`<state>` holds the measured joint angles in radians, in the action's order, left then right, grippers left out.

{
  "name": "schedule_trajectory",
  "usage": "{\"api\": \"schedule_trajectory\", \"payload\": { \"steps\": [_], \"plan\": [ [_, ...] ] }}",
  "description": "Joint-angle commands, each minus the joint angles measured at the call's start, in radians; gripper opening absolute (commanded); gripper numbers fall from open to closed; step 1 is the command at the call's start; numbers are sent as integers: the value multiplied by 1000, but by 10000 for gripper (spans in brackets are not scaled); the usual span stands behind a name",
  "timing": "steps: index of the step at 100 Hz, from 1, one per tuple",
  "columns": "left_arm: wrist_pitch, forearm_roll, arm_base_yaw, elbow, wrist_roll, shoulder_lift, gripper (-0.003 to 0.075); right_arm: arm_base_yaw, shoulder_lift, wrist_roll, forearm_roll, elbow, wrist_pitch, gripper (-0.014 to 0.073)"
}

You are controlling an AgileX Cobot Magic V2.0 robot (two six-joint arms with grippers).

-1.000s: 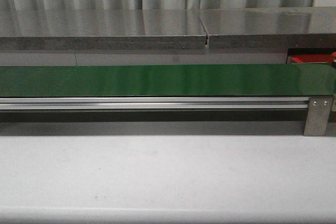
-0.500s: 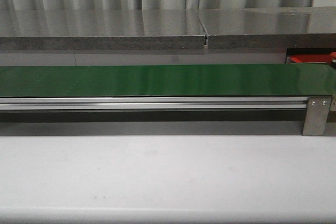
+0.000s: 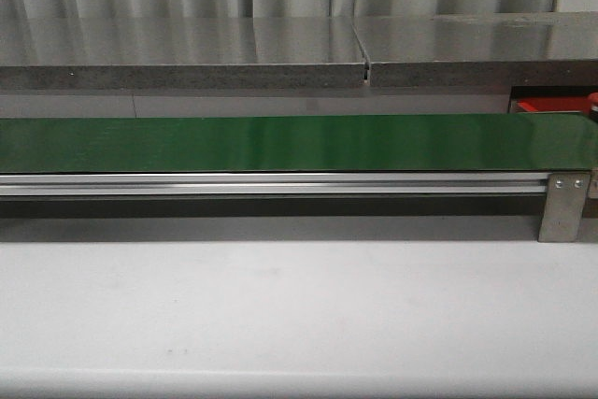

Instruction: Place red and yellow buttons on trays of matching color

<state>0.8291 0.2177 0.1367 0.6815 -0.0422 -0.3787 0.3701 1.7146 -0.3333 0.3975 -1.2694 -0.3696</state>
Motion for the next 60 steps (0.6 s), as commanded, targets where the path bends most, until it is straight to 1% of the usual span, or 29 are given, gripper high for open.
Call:
{"api": "schedule_trajectory", "payload": {
  "steps": [1, 13, 22, 60],
  "plan": [
    [-76, 14, 7, 22, 4, -7, -20, -15, -130, -31, 0, 56, 87, -76],
    [-76, 15, 7, 22, 4, -7, -20, -59, -225, -31, 0, 151, 133, -76],
    [-76, 15, 7, 22, 4, -7, -20, -94, -287, -31, 0, 201, 138, -76],
    [-76, 13, 7, 22, 4, -7, -20, -249, -505, -33, -36, 316, 27, -76]
  ]
}}
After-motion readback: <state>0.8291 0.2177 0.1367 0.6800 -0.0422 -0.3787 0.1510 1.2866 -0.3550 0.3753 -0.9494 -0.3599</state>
